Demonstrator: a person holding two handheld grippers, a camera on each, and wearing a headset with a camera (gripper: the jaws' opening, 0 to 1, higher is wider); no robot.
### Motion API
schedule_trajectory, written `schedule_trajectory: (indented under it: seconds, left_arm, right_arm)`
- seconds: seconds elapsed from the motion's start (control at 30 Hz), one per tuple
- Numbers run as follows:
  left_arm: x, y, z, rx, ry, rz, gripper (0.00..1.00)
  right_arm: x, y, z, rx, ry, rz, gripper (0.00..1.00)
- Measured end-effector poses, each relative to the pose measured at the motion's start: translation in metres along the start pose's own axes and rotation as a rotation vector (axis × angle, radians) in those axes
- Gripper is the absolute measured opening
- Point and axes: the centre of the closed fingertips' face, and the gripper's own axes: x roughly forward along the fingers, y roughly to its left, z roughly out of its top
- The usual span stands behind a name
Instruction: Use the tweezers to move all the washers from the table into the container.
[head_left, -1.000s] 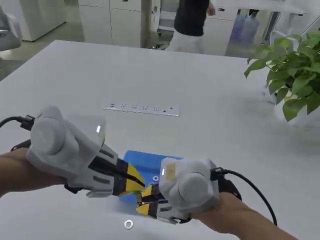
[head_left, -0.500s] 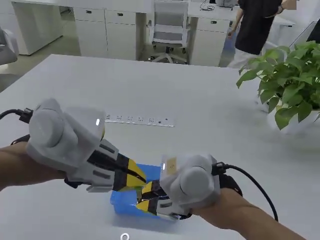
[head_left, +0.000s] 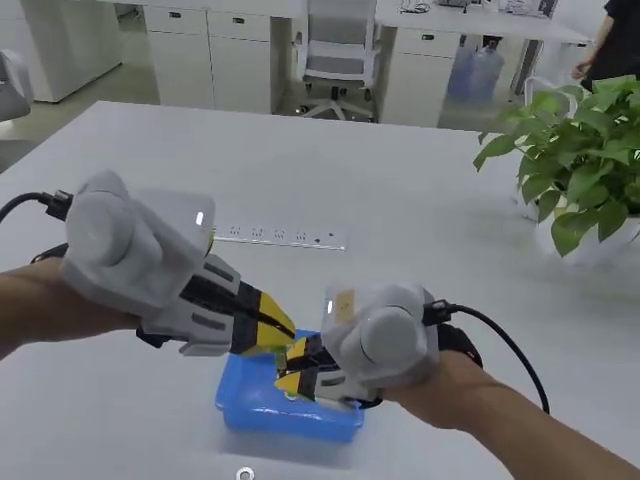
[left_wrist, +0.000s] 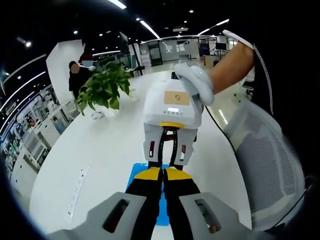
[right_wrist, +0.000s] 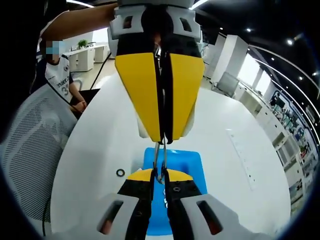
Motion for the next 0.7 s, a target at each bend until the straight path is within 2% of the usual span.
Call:
schedule_trajectory:
  seconds: [0.27,0.7]
  left_arm:
    - [0.008,0.011,-0.013,-0.014,0.004,-0.001,0.05]
    - [0.026,0.021,-0.039,-0.061,0.005,-0.010,0.05]
  right_arm:
    - [0.011,-0.010,-0.011,0.011,0.005,0.002,0.10]
    - [0.034,-0.015,-0.033,0.045,0.023,0.035,0.10]
